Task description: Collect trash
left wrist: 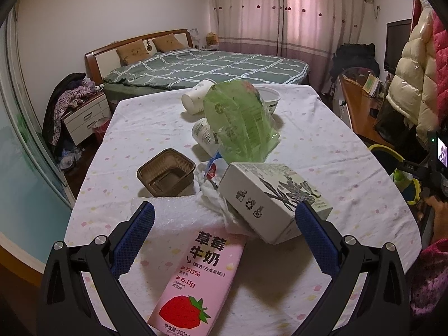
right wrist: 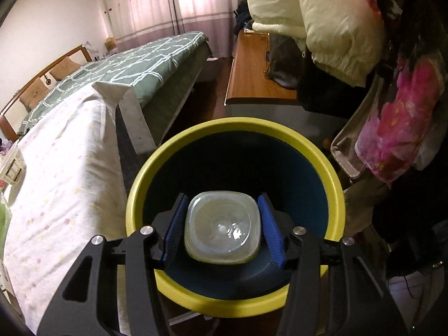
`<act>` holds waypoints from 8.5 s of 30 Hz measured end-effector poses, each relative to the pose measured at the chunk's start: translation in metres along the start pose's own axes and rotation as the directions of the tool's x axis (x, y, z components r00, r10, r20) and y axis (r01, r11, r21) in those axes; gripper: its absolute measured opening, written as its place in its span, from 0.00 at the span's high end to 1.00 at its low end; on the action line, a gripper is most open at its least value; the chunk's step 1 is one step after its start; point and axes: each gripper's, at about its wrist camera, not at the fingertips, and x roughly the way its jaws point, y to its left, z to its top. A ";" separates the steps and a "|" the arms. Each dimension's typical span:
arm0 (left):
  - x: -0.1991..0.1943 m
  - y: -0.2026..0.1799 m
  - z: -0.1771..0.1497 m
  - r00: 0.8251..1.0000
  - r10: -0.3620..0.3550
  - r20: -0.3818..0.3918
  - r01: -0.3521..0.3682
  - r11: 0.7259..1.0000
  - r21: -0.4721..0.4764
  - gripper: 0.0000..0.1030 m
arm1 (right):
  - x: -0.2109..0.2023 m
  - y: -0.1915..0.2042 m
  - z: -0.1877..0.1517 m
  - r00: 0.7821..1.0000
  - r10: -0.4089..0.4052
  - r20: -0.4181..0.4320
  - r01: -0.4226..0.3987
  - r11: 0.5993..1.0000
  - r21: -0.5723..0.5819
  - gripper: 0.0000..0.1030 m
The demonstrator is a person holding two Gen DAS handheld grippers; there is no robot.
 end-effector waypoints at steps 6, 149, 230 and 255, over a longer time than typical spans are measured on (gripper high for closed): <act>0.002 0.006 -0.007 1.000 0.001 -0.016 -0.001 1.000 0.001 0.04 | -0.002 0.003 0.000 1.000 -0.004 0.005 0.004 1.000 -0.015 0.49; 0.078 0.169 0.051 0.958 0.260 0.123 -0.218 0.935 -0.280 0.08 | -0.141 0.408 -0.046 0.879 0.470 -0.081 -0.403 0.640 -0.655 0.33; 0.066 0.140 0.048 0.967 0.161 0.197 -0.118 0.970 -0.211 0.08 | -0.038 0.094 0.031 0.994 0.080 0.080 -0.077 0.996 -0.040 1.00; 0.063 0.125 0.054 0.965 0.153 0.212 -0.118 0.979 -0.167 0.08 | 0.007 0.039 0.033 0.998 -0.066 -0.011 0.067 0.989 0.133 0.41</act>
